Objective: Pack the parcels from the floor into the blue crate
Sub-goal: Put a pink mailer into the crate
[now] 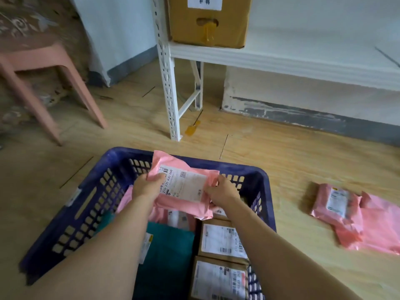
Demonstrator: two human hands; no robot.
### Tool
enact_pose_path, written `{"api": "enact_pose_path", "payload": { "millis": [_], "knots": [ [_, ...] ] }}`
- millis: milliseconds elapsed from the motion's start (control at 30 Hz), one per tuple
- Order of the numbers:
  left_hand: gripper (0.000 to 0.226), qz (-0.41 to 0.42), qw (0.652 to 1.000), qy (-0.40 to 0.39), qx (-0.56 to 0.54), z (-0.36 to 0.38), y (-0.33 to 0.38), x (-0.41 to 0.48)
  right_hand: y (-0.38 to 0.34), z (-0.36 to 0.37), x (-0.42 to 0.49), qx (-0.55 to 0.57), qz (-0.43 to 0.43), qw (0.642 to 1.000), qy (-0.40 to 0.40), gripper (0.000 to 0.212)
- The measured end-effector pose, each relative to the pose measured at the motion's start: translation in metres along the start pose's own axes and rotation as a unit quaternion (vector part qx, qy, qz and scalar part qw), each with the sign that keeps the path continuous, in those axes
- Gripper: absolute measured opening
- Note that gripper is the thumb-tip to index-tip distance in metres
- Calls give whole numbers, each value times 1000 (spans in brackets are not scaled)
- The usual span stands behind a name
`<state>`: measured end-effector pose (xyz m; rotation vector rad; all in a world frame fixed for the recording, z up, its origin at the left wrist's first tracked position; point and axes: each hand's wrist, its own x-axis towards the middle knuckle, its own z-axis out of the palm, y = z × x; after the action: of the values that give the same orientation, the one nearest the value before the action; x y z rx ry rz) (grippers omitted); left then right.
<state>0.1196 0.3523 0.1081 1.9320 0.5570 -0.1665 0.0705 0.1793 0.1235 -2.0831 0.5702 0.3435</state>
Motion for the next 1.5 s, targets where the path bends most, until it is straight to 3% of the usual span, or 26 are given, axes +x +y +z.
{"api": "enact_pose_path", "payload": {
  "millis": [200,400,567,767,867,1000,1067,1200,1333,1500],
  "knots": [
    [43,-10,992,-14,122,-22,-41,51,-5,60,28,-15,-38,997,-70,55],
    [78,-20,976,-8,216,-30,-71,83,1,115,63,-43,-44,995,-81,60],
    [87,8,962,30,271,-36,-96,104,-1,151,84,-41,-35,995,-82,59],
    [81,143,862,-45,485,-30,-112,95,6,179,88,-141,-60,985,-75,54],
    [77,137,811,-84,563,-31,-120,99,9,180,86,-200,-88,973,-78,46],
    [73,118,767,-106,622,-29,-125,104,17,174,83,-232,-75,965,-96,54],
    [73,117,763,-123,623,-27,-127,108,20,173,84,-235,-73,965,-95,60],
    [77,78,789,-171,585,-24,-132,118,27,177,91,-297,-80,939,-156,77],
    [83,46,808,-201,552,-24,-132,121,30,182,96,-356,-78,914,-176,72],
    [72,63,803,-201,558,-24,-124,121,25,174,95,-350,-88,911,-201,64]
  ]
}}
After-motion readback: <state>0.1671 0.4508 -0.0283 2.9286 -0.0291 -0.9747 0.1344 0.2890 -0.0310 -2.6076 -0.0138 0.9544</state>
